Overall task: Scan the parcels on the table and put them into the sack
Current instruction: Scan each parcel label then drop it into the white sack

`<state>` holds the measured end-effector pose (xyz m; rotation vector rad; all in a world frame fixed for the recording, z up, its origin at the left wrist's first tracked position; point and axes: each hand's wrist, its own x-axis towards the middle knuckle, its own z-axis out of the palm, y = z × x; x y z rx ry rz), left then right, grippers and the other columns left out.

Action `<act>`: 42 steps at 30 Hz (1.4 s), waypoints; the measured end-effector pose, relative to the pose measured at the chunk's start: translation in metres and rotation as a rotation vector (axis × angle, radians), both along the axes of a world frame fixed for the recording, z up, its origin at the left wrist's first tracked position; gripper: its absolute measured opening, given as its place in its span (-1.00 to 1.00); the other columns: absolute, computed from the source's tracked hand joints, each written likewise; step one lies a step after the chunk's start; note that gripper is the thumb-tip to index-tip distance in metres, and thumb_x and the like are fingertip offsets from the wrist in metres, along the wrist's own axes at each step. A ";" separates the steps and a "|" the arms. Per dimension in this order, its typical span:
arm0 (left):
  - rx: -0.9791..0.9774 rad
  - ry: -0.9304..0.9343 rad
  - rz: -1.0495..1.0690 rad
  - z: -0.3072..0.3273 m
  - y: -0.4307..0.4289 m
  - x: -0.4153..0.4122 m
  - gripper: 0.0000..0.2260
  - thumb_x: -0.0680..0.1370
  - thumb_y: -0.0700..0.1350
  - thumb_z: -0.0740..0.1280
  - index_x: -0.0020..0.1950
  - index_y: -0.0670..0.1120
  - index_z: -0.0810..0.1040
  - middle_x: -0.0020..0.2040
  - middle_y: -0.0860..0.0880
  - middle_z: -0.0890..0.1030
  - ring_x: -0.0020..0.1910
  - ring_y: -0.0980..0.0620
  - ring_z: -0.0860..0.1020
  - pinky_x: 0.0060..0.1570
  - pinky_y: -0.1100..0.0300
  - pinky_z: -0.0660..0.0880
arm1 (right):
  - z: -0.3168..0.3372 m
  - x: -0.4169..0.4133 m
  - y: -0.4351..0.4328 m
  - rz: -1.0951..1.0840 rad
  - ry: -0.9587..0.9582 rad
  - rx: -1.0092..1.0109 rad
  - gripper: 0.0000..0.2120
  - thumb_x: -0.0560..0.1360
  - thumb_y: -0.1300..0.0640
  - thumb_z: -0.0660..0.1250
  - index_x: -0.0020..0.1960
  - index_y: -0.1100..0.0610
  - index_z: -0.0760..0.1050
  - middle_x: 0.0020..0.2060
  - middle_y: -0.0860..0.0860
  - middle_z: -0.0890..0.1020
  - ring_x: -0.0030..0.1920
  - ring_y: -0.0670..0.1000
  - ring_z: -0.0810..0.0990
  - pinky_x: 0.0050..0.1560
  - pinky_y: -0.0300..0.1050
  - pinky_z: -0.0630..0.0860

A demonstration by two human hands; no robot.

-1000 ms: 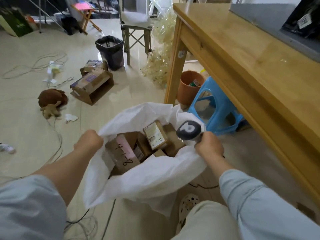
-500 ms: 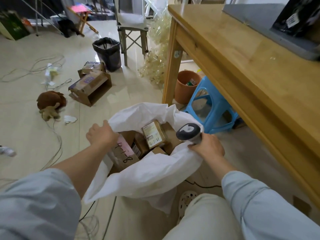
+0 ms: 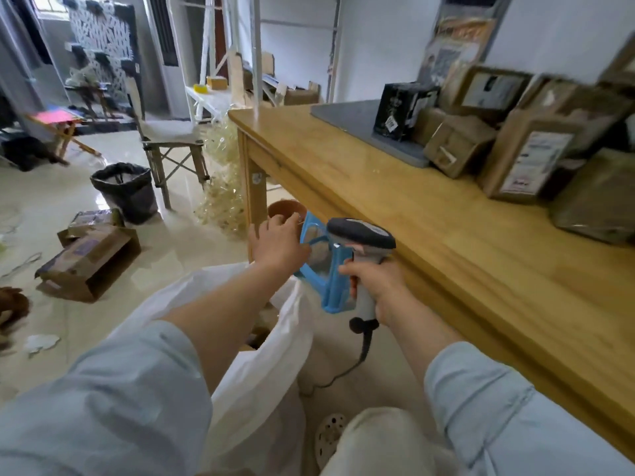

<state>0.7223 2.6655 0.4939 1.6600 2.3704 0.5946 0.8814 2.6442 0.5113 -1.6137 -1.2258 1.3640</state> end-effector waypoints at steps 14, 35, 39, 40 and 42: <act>0.094 -0.183 -0.262 0.081 -0.010 0.129 -0.50 0.56 -0.05 0.29 0.50 0.02 0.30 0.41 -0.08 0.41 0.34 -0.11 0.41 0.29 -0.03 0.41 | 0.075 0.131 -0.042 -0.130 -0.022 0.075 -0.80 0.38 0.27 0.49 -0.23 0.19 0.45 -0.43 0.09 0.48 -0.49 0.01 0.43 -0.43 -0.15 0.44; -0.511 -0.284 0.239 -0.162 -0.128 -0.093 -0.48 0.41 0.09 0.47 0.30 -0.05 0.45 0.13 -0.04 0.57 0.08 -0.07 0.55 0.09 0.09 0.48 | -0.098 -0.071 -0.028 0.385 -0.277 -0.252 -0.79 0.48 0.23 0.39 0.08 0.25 0.45 -0.31 0.15 0.56 -0.40 0.05 0.52 -0.38 -0.11 0.49; -0.357 -0.244 0.416 -0.151 -0.104 -0.102 -0.76 0.57 -0.07 0.27 0.16 -0.16 0.54 0.11 -0.17 0.59 0.12 -0.19 0.55 0.07 0.04 0.47 | -0.083 -0.057 -0.017 0.447 -0.428 -0.236 -0.63 0.50 0.18 0.38 0.22 0.32 0.40 -0.21 0.24 0.56 -0.47 0.09 0.55 -0.53 -0.15 0.48; -0.321 -0.278 0.461 -0.143 -0.097 -0.105 -0.77 0.58 -0.08 0.26 0.15 -0.18 0.54 0.13 -0.18 0.58 0.14 -0.20 0.54 0.09 0.03 0.45 | -0.074 -0.053 -0.014 0.458 -0.467 -0.236 -0.59 0.51 0.19 0.37 0.27 0.32 0.36 -0.17 0.26 0.54 -0.51 0.09 0.54 -0.54 -0.14 0.48; -0.242 -0.337 0.517 -0.124 -0.086 -0.104 -0.82 0.59 -0.11 0.25 0.11 -0.18 0.54 0.12 -0.20 0.57 0.13 -0.21 0.53 0.10 0.01 0.45 | -0.049 -0.045 -0.008 0.478 -0.537 -0.255 -0.54 0.52 0.19 0.35 0.33 0.33 0.31 -0.10 0.28 0.53 -0.52 0.10 0.54 -0.47 -0.08 0.52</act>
